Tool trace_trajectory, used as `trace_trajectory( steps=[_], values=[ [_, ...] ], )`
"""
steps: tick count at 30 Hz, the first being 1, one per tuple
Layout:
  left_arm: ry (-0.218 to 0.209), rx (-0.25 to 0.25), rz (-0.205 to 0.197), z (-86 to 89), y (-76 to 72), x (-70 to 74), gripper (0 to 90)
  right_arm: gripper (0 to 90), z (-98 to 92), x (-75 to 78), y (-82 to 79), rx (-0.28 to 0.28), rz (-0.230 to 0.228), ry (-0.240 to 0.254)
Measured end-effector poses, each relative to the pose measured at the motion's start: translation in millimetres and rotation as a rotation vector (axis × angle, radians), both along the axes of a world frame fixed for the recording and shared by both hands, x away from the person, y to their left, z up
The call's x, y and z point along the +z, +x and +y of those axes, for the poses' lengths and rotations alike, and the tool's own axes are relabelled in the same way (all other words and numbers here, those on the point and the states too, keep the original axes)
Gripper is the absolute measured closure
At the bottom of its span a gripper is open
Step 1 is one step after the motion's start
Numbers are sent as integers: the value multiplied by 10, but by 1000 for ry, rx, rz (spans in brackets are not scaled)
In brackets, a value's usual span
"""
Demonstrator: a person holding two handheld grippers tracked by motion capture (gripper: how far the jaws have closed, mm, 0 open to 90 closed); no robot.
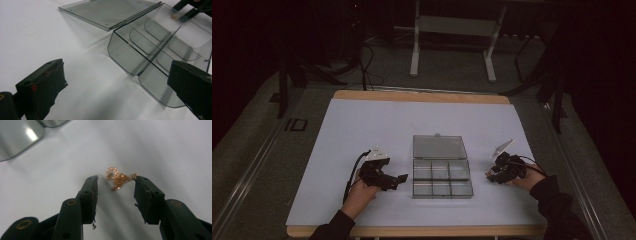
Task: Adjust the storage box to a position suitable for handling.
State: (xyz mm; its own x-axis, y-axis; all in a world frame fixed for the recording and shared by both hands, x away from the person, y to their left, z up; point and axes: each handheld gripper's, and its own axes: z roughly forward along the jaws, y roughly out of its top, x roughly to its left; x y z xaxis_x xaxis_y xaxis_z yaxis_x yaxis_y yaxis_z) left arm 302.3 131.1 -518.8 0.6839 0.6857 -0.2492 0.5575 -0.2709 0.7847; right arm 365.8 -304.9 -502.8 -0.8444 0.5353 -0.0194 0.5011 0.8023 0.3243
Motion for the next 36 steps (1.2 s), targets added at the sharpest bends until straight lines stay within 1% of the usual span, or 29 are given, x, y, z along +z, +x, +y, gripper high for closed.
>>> trace_trajectory(
  steps=[2, 3, 5, 9, 13, 14, 18, 20, 22, 26, 30, 34, 36],
  values=[
    [-3, -2, -1, -4, -21, -10, 20, 532, 9, 0, 40, -5, 11, -2],
    [-3, -1, 0, -8, -31, -16, 20, 533, 18, 1, 53, -8, 12, -10],
    [1, -1, -5, -8, -44, -26, 20, 542, 33, 6, 84, -8, 26, -23],
    [-16, 7, -7, 11, -56, -36, 20, 549, 93, 19, 123, 5, 52, -72],
    [-12, 7, -3, 15, -55, -53, 20, 565, 165, 27, 148, 23, 68, -123],
    [-12, 7, -3, 15, -55, -53, 20, 565, 165, 27, 148, 23, 68, -123],
    [-15, 10, -2, 21, -58, -71, 20, 631, 232, 37, 148, 52, 80, -163],
    [-17, 13, -4, 26, -59, -73, 20, 678, 258, 41, 144, 61, 87, -177],
    [-18, 15, -7, 33, -61, -70, 20, 719, 279, 41, 136, 71, 91, -185],
    [-16, 18, -7, 39, -62, -76, 20, 813, 295, 45, 122, 72, 99, -183],
    [-14, 17, -6, 40, -63, -87, 20, 825, 310, 49, 118, 74, 102, -194],
    [-20, 17, -8, 38, -64, -81, 20, 828, 307, 53, 123, 74, 109, -188],
    [-20, 16, -11, 41, -65, -77, 20, 844, 297, 59, 127, 76, 110, -186]
  ],
)
